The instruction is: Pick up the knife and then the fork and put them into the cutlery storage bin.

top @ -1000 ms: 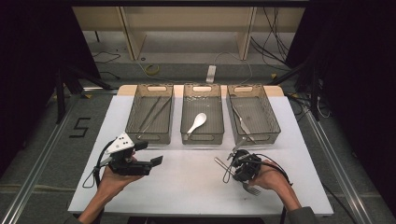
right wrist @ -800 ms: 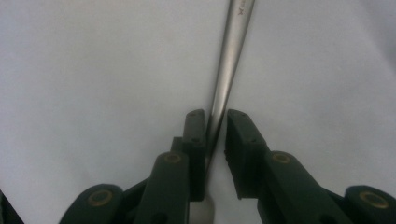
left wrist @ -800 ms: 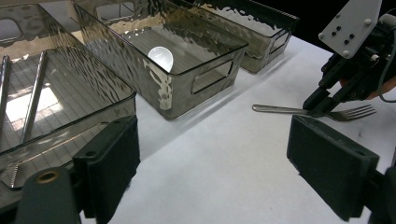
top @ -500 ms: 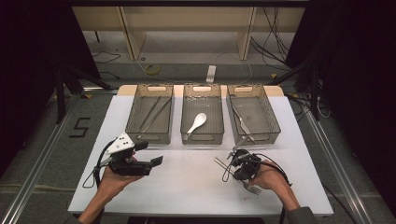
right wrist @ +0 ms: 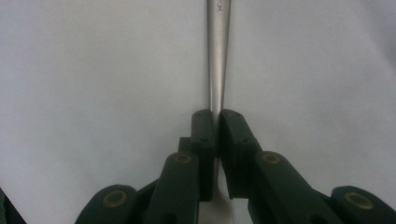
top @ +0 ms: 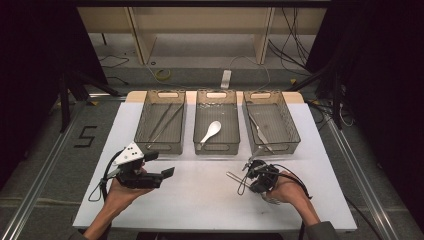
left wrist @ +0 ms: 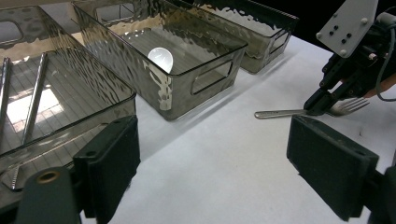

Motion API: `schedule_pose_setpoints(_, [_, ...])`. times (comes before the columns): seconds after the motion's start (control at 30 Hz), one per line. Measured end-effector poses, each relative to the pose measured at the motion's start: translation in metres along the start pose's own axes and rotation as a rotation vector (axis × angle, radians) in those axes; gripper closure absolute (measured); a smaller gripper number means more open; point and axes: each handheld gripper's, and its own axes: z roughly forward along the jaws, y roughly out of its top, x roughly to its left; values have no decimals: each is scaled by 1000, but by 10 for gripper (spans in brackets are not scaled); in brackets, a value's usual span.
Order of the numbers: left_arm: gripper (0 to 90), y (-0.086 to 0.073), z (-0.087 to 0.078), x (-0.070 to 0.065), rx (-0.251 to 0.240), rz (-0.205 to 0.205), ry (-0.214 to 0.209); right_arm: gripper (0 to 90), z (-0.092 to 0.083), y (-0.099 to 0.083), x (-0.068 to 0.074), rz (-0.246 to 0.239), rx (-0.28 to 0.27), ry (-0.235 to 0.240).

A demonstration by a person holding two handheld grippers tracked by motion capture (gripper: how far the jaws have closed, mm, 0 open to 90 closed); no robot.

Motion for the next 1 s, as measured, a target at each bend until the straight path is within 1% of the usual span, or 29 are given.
schedule_pose_setpoints(0.07, [169, 0, 0, 0, 0, 1, 1, 848, -1, 0, 0, -3, -5, -3])
schedule_pose_setpoints(0.1, [168, 0, 0, 0, 0, 1, 1, 847, -1, 0, 0, 2, -8, -14])
schedule_pose_setpoints(0.2, [169, 0, 0, 0, -3, 0, 2, 848, -3, -2, -4, -5, -31, -25])
schedule_pose_setpoints(0.37, [169, 0, 0, 0, -3, -1, 4, 848, -10, -3, -7, 6, -66, -35])
schedule_pose_setpoints(0.5, [169, 0, 0, 0, -3, -1, 3, 849, -12, -5, -9, 15, -73, -43])
schedule_pose_setpoints(0.63, [169, 0, -1, 0, -3, -1, 3, 850, -12, -5, -9, 16, -75, -38])
schedule_pose_setpoints(0.7, [169, 0, -1, 0, -3, -3, 3, 851, -14, -5, -10, 16, -86, -41])
schedule_pose_setpoints(0.83, [169, 0, -1, 0, -3, -3, 3, 851, -16, -7, -13, 28, -98, -42])
schedule_pose_setpoints(1.0, [169, 0, -1, 1, -2, -2, 3, 851, -22, -13, -24, 63, -132, -44])
